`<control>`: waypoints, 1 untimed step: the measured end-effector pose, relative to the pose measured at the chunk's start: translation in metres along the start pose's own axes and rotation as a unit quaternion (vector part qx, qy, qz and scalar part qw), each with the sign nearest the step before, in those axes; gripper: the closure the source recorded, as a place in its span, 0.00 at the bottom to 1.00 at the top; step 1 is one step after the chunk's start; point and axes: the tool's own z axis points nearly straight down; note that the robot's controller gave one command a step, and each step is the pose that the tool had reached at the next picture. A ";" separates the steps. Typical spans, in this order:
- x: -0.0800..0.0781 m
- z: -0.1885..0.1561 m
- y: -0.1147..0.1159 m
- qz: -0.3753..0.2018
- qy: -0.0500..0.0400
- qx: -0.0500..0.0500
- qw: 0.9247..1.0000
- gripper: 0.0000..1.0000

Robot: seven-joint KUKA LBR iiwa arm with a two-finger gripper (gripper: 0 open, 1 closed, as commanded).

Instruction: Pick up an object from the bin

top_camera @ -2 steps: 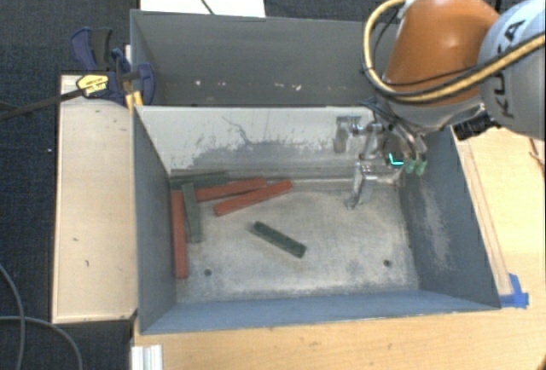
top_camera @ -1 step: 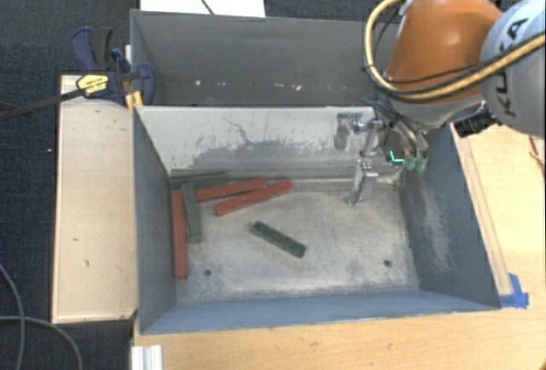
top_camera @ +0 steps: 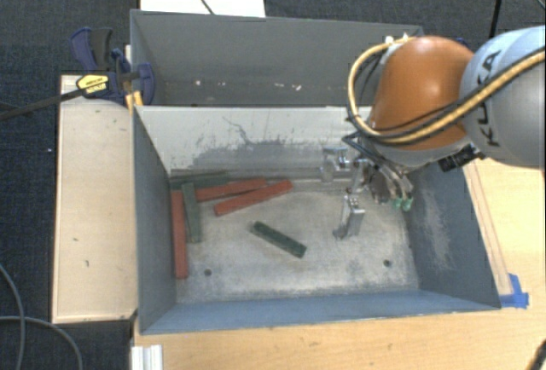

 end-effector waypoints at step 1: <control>-0.012 0.057 0.036 0.013 0.000 0.000 1.000 0.00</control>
Offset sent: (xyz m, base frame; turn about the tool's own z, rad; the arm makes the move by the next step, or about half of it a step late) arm -0.0510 0.0486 -0.1187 -0.0934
